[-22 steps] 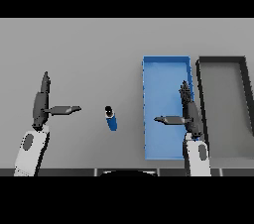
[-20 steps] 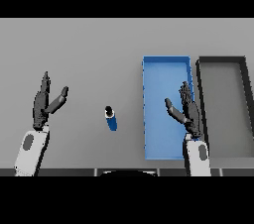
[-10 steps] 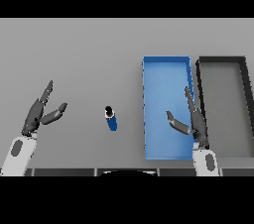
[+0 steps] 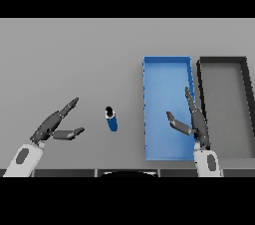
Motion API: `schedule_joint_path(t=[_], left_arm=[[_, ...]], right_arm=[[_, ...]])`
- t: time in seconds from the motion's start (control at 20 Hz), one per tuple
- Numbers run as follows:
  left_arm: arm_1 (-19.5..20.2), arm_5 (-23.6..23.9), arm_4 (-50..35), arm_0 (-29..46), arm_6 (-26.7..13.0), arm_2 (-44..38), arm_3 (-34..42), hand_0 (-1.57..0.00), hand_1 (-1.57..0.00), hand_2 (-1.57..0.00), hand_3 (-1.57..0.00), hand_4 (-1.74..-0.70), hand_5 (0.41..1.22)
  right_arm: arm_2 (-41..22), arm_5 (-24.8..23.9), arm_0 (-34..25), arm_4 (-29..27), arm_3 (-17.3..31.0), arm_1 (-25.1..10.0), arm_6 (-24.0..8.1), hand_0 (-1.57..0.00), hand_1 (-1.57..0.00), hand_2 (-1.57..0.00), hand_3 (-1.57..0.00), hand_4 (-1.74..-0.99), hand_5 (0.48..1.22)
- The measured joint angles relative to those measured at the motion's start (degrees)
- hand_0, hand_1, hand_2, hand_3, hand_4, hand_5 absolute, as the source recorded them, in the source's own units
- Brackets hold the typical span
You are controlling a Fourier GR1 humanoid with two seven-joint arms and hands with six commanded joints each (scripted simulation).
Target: Pick up the blue pipe and place it into the blue bin.
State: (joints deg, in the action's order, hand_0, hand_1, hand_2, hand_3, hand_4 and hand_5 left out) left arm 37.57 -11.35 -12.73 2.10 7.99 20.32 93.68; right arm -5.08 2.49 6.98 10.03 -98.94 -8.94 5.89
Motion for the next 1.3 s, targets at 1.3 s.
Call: schedule_joint_path(t=[1.3], left_arm=[[-23.70, 3.81, 10.85, -11.83, -0.83, 11.55, -15.49, 0.00, -0.04, -0.15, -0.12, -1.19, 0.550]], right_arm=[[0.23, -0.20, 2.14, 0.37, -0.88, -0.02, 0.67, 0.00, 0.00, 0.00, 0.00, -1.213, 0.655]])
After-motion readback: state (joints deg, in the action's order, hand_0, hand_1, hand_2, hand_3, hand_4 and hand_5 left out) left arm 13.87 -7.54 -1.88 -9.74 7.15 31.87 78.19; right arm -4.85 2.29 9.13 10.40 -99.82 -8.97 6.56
